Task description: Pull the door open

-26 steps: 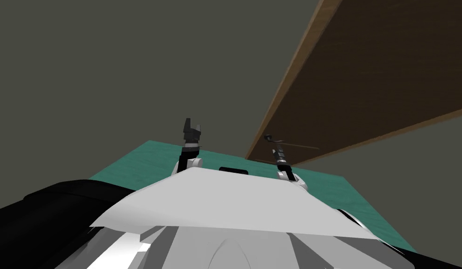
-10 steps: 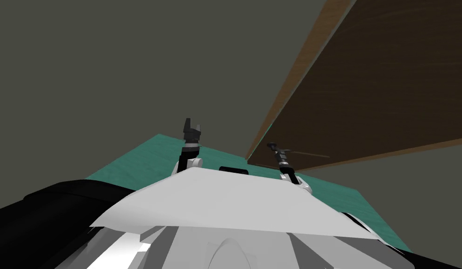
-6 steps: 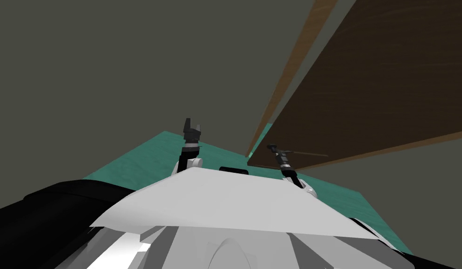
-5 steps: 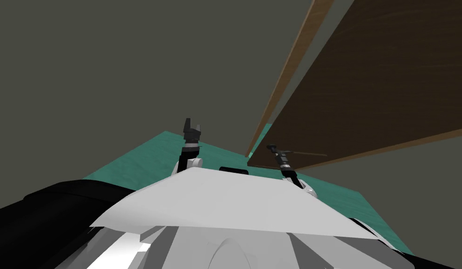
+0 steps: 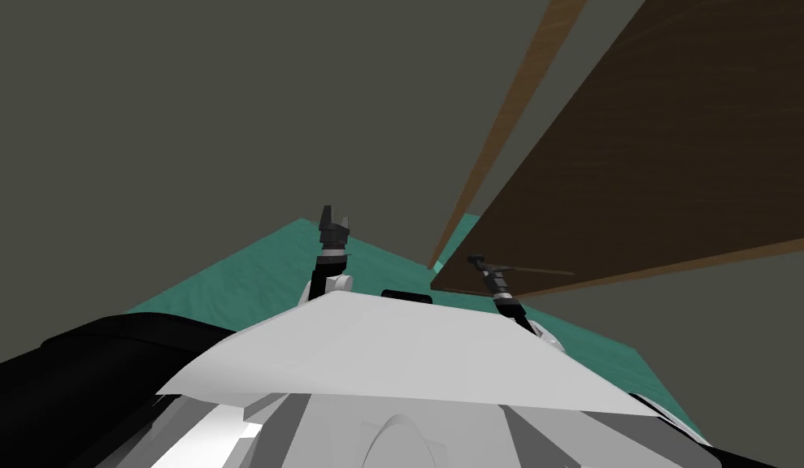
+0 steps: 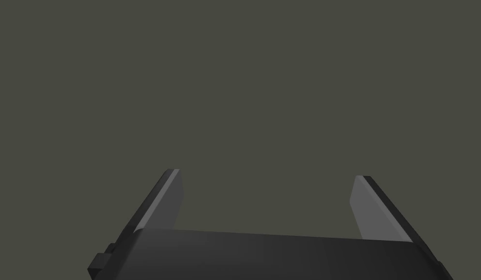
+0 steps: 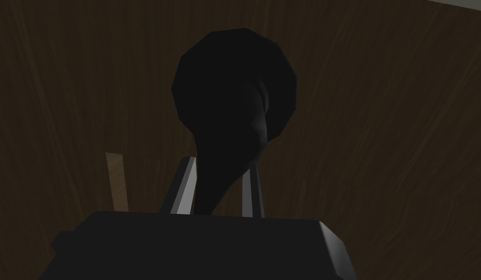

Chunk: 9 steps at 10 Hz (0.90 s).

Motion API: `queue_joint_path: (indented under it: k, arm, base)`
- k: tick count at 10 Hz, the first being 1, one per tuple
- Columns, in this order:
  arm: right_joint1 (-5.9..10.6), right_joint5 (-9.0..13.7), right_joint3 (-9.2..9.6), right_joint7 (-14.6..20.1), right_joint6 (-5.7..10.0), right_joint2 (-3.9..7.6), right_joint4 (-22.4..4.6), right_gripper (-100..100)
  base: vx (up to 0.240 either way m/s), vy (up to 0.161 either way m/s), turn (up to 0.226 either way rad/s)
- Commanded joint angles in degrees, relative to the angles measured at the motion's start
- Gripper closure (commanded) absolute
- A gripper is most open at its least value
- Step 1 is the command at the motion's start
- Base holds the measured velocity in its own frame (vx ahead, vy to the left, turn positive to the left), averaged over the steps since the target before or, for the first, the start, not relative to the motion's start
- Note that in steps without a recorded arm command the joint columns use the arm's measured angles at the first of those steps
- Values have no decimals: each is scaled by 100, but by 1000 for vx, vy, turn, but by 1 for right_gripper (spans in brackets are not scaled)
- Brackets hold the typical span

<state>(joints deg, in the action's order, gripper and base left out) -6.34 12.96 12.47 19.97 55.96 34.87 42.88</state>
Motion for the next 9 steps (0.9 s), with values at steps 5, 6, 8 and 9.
queue_joint_path:
  k: [5,6,8,9]
  arm:
    - [-232,45,173,156,510,221,-119,100]
    - [-228,38,162,130,421,185,-81,100]
    - [-317,67,231,179,648,245,-180,100]
    - [-347,79,252,195,732,271,-215,100]
  base:
    - [-157,-55,108]
    - [-66,-29,23]
    - [-191,-80,226]
    - [-212,-117,186]
